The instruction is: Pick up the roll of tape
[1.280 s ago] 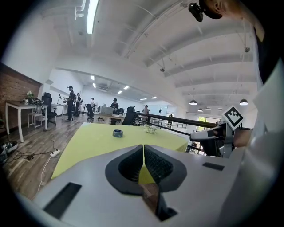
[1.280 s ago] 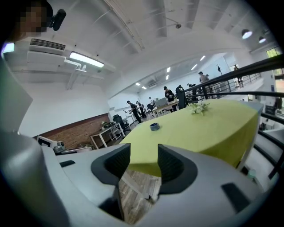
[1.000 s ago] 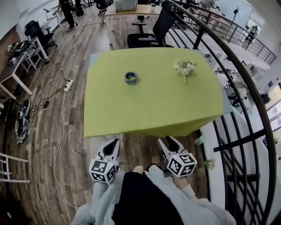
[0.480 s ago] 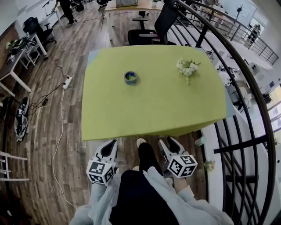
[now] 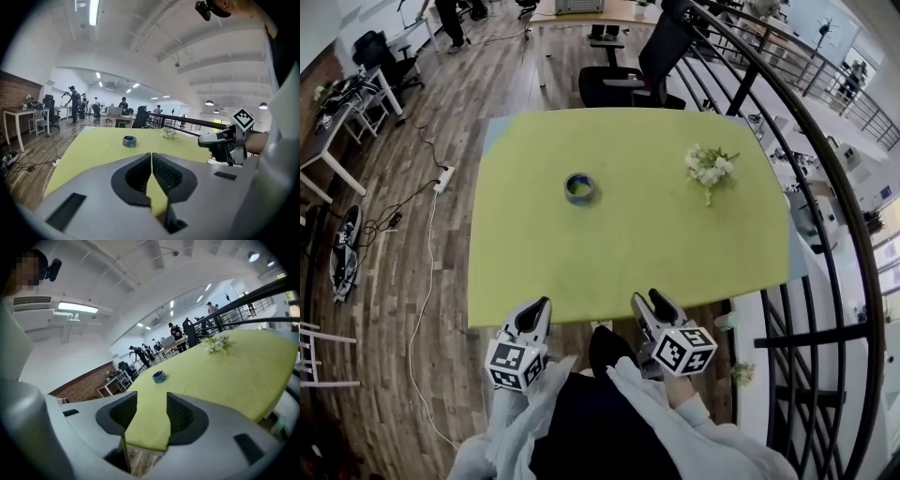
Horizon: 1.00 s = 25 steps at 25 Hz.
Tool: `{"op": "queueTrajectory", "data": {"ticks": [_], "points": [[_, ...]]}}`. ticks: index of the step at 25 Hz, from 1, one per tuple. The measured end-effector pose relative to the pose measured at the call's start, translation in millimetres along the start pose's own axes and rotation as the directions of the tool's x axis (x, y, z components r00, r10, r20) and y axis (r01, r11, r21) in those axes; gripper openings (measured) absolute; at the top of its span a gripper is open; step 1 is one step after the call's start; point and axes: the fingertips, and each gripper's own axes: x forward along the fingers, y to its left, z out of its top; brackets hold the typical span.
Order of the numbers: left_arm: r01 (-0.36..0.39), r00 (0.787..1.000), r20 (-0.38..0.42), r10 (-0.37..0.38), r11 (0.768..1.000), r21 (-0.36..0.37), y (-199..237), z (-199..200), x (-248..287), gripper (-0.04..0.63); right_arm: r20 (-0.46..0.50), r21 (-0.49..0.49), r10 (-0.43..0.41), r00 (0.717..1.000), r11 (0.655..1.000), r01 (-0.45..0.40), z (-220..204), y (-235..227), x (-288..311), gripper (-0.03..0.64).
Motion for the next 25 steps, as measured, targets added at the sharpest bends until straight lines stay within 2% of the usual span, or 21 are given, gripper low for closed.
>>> {"op": "queueTrajectory", "data": {"ticks": [3,10,25], "points": [[-0.016,1.0,0.0,0.016,1.0,-0.007,11.6,8.9,21.9,0.021,0.004,-0.018,0.004,1.0,1.0,-0.004,24.9,-4.5,21.5,0.198],[-0.07,0.998,0.002,0.07,0.997,-0.045,45.1,24.7,62.6,0.021,-0.044,-0.039,0.024,0.999,0.999,-0.025,50.7,-21.3,67.6,0.198],[-0.107,0.994,-0.012,0.106,0.992,-0.07,82.1,41.3,123.6,0.021,-0.126,-0.111,0.072,0.989,0.99,-0.087,93.8,-37.6,159.9,0.199]]}}
